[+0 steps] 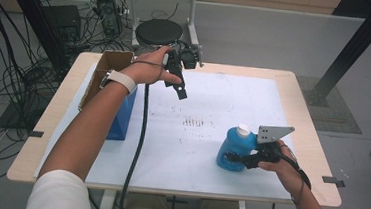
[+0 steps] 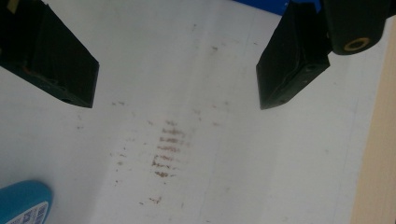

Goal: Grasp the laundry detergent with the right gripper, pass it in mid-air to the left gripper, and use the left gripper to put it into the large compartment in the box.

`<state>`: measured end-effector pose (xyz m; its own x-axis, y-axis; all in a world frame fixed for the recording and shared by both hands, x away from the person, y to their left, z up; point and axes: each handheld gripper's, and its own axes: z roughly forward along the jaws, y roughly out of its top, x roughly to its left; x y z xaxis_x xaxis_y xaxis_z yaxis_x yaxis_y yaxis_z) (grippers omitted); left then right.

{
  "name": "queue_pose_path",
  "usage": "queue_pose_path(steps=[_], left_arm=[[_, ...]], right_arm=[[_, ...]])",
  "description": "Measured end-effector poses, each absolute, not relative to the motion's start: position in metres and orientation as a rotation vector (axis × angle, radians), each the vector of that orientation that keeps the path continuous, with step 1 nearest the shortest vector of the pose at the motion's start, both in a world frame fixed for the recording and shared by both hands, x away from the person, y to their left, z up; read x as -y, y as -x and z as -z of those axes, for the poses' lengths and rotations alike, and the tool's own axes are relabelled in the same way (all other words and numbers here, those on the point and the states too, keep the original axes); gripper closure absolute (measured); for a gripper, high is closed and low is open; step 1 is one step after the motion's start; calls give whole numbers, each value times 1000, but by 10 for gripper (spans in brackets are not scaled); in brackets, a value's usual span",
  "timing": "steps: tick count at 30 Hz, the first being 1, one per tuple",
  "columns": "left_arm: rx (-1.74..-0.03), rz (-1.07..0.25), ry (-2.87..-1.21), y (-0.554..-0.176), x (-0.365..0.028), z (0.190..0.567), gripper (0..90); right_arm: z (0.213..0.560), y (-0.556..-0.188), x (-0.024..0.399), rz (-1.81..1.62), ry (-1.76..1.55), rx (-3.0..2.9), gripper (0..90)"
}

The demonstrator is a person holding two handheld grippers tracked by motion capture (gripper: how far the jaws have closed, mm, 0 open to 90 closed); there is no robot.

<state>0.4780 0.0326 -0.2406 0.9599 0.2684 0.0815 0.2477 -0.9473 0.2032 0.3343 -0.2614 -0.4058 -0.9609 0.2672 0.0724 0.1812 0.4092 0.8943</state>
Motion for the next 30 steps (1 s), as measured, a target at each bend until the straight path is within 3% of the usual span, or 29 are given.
queue_pose_path(steps=[30], left_arm=[[-390,-162,-2914,-479,-31,241,135]], right_arm=[[406,-335,261,-1609,-404,-2574,422]])
